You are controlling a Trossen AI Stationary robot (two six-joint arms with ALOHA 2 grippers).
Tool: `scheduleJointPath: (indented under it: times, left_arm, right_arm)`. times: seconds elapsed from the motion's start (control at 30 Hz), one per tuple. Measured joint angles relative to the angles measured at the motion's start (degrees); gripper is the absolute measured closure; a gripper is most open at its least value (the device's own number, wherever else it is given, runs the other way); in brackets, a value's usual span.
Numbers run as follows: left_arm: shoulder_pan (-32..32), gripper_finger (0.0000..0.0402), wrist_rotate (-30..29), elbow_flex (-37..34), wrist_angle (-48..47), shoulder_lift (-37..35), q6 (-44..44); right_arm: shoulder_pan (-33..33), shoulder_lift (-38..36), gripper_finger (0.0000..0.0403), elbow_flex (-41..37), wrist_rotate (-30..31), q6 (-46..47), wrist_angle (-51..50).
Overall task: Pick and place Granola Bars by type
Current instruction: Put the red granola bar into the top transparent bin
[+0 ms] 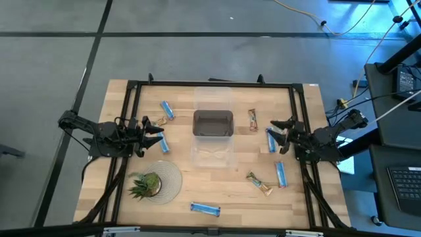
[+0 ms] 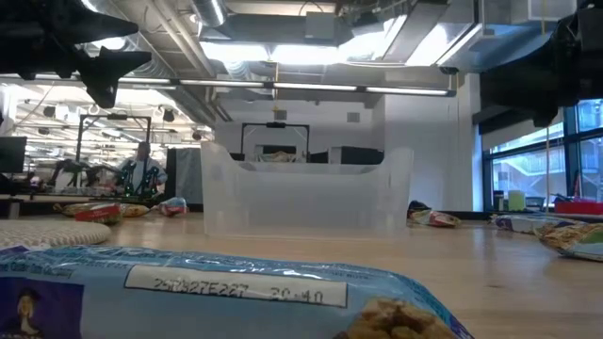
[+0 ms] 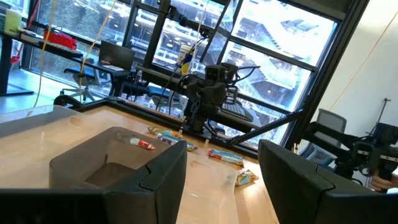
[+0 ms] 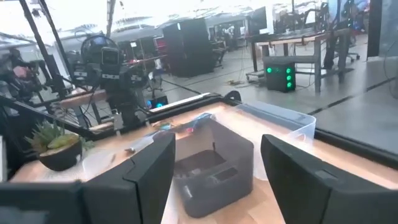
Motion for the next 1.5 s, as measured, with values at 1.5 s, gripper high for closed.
scheduleJointPath:
  times: [1.5]
  left_arm:
    - [0.0, 0.0210, -31.2, 0.0, 2.8, 0.0, -4.6]
  right_arm:
    - [0.0, 0.0, 0.0164, 0.0, 20.5, -0.2, -0.6]
